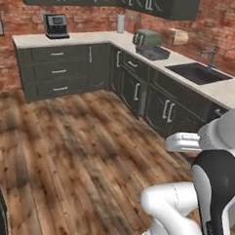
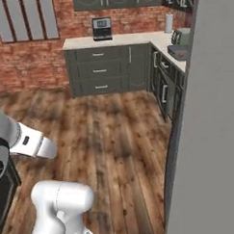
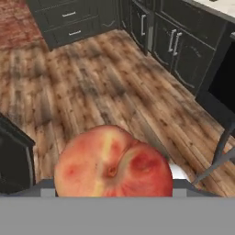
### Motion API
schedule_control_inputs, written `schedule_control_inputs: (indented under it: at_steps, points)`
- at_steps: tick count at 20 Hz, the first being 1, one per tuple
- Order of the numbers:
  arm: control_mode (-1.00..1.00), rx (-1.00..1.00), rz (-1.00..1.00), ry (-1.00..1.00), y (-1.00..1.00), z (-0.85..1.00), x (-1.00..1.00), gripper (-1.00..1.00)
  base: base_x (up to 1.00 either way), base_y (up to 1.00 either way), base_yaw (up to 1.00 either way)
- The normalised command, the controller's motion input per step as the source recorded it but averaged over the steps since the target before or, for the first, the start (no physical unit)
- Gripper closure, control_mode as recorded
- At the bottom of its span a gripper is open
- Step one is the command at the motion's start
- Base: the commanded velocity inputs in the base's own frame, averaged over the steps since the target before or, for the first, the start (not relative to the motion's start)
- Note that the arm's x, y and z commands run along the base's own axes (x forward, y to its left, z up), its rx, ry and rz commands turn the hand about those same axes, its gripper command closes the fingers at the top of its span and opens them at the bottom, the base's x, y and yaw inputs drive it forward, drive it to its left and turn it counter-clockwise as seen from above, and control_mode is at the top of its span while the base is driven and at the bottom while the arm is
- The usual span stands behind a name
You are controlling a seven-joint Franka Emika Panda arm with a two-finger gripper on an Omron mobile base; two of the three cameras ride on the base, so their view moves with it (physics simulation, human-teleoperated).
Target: Pick the peach and apple from the fridge and place them inside the tupperware on the counter.
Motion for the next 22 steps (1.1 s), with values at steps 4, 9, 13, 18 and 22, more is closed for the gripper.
schedule_control_inputs:
  at_steps: [4,9,13,18,22]
  points:
    - [1.0,0.0,0.0,0.0,0.0,0.0,0.0,1.0,0.95,0.43,-0.94]
    - [1.0,0.0,0.0,0.0,0.0,0.0,0.0,1.0,0.9,0.77,-0.81]
    - [1.0,0.0,0.0,0.0,0.0,0.0,0.0,1.0,0.84,0.98,-0.64]
    - [1.0,0.0,0.0,0.0,0.0,0.0,0.0,1.0,0.81,1.0,-0.53]
    - [1.0,0.0,0.0,0.0,0.0,0.0,0.0,1.0,0.86,1.0,-0.5]
